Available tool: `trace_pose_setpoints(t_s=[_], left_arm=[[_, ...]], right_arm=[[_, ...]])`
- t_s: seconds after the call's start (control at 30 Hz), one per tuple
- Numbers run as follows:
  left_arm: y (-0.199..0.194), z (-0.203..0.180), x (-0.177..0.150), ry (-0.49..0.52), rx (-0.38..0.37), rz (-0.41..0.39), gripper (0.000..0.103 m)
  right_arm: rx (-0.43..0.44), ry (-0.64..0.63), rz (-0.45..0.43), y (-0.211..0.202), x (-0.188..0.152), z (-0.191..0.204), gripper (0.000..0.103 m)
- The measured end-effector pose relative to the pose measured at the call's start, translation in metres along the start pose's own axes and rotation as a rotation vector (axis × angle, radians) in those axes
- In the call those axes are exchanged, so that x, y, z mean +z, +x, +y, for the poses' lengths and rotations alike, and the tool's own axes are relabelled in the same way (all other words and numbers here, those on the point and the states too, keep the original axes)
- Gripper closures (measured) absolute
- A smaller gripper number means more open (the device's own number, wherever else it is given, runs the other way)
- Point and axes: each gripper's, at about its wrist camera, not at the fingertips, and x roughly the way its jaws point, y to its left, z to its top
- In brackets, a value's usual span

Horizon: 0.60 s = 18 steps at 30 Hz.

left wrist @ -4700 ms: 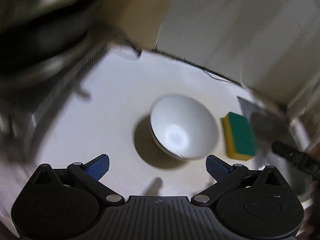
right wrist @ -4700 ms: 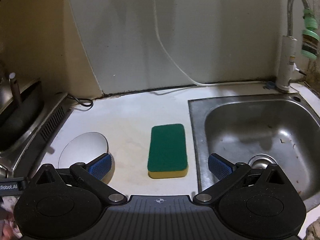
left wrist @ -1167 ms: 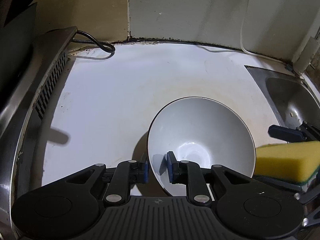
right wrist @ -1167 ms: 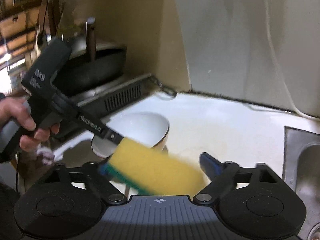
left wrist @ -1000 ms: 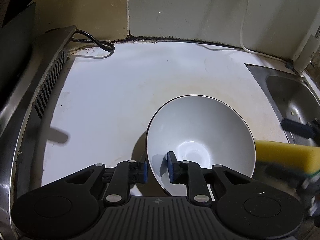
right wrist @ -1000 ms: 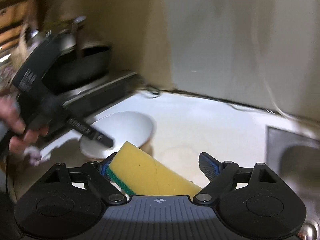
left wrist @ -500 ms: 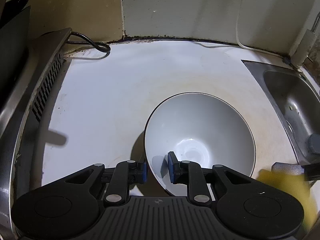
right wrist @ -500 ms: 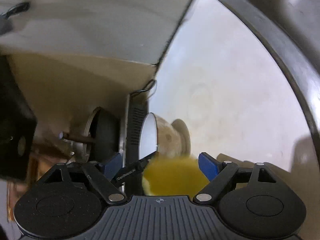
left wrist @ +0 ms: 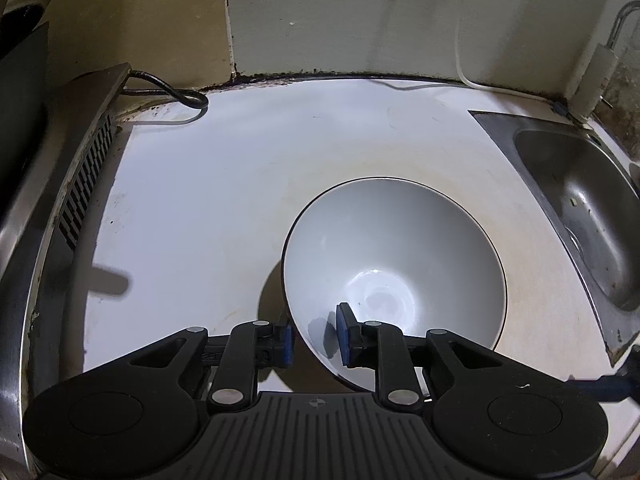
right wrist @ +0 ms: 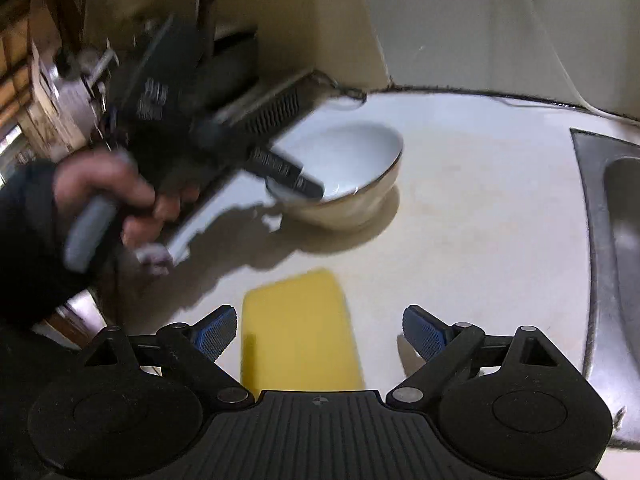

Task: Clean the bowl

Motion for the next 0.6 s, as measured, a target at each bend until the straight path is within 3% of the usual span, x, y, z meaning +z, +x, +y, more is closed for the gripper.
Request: trace_pose_setpoints(t_s=[0.1,0.17,0.23,0.33,0.43,0.53,0.6], left_arm=[[-0.001,0.000,-0.002,0.014,-0.005,-0.002,0.079],[-0.001,0.000,-0.002,0.017,-0.009,-0.003,0.079],[-0.001,0.000,-0.003,0.022,-0.013,-0.005,0.079],[-0.002,0.002,-0.004,0.028,-0.026,-0.005,0.079],[-0.001,0.003,-0.004,0.031,-0.032,-0.006,0.079],[-0.001,0.004,-0.004,0.033,-0.033,-0.005,0.078],[-0.001,0.006,-0.004,0.035,-0.034,-0.002,0.078]], right_arm=[[-0.004,-0.011,0.022,0.007,-0.009,0.003,0.013],[-0.003,-0.022,0.040,0.012,-0.012,0.006,0.030],[-0.009,-0.023,0.040,0.013,-0.014,0.008,0.036],[-0.154,-0.097,0.016,0.008,-0.010,0.012,0.038],[-0.362,-0.207,-0.017,0.008,0.002,0.010,0.038],[-0.593,-0.437,0.019,0.023,0.005,0.015,0.037],[-0.637,-0.563,0.044,0.033,-0.001,0.023,0.036]])
